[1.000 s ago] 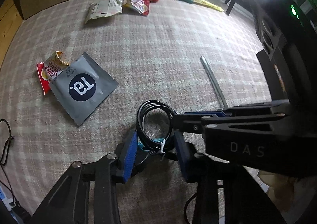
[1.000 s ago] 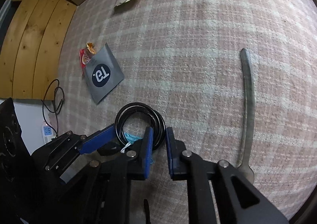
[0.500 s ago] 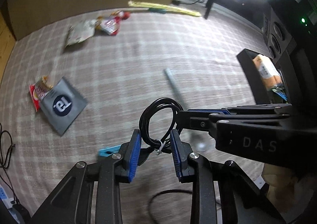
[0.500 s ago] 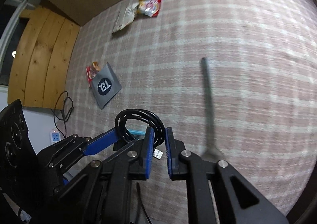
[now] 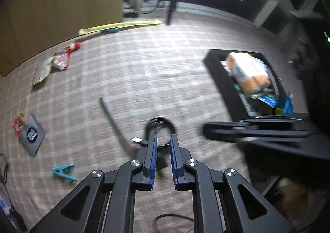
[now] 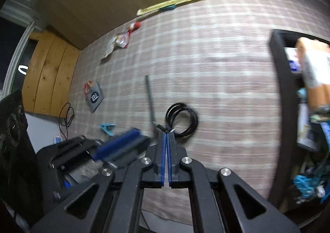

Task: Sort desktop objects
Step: 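Lift the black cable with both tools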

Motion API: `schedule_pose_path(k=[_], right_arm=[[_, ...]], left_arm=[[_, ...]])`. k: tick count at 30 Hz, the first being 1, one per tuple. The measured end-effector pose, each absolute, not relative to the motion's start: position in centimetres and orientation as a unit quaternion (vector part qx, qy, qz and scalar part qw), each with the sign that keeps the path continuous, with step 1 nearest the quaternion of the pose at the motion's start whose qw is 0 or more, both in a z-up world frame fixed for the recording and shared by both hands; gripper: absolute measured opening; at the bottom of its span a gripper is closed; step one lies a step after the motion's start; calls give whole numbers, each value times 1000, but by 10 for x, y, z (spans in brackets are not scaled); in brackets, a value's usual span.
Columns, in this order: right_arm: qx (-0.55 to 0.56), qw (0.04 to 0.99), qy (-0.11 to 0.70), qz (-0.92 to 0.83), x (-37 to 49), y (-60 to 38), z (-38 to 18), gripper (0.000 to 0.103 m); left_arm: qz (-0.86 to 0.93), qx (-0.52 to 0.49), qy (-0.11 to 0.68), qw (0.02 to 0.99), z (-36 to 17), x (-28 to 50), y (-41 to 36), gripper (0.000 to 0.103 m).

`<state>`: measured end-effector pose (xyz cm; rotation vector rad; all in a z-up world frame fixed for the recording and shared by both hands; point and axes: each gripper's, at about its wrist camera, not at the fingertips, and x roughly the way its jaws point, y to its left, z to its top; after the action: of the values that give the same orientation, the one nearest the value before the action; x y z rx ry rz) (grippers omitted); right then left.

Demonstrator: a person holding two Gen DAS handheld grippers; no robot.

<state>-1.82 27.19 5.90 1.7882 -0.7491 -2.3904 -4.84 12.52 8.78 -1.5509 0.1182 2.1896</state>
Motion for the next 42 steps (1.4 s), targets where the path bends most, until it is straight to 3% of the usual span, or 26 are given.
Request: schedule_pose_path(k=[3,8,10,21,29,42], right_arm=[[590,26,-221,-776,-15,273,50,4],[614,20,-233,-754,-23,273,18,17],[622,14,-239,-746,-29,272,5,17],[642,-2,-242,-728,-63,271,-35,17],[639,6,-243,-730,-69,268,-38,19],[641,2,-244,-727,-58,282,-36,13]], left_arm=[[788,-583,27,196,73,-55,109,15],[769,-610,9,190,47,-58,99,19],[763,-619,0,186,37,-62,100,23],[732,-650,-32,202,3,-77,118,23],[734,-645,-38,207,2,-79,120,25],[742,-638,-33,201,-1,-76,136,27]])
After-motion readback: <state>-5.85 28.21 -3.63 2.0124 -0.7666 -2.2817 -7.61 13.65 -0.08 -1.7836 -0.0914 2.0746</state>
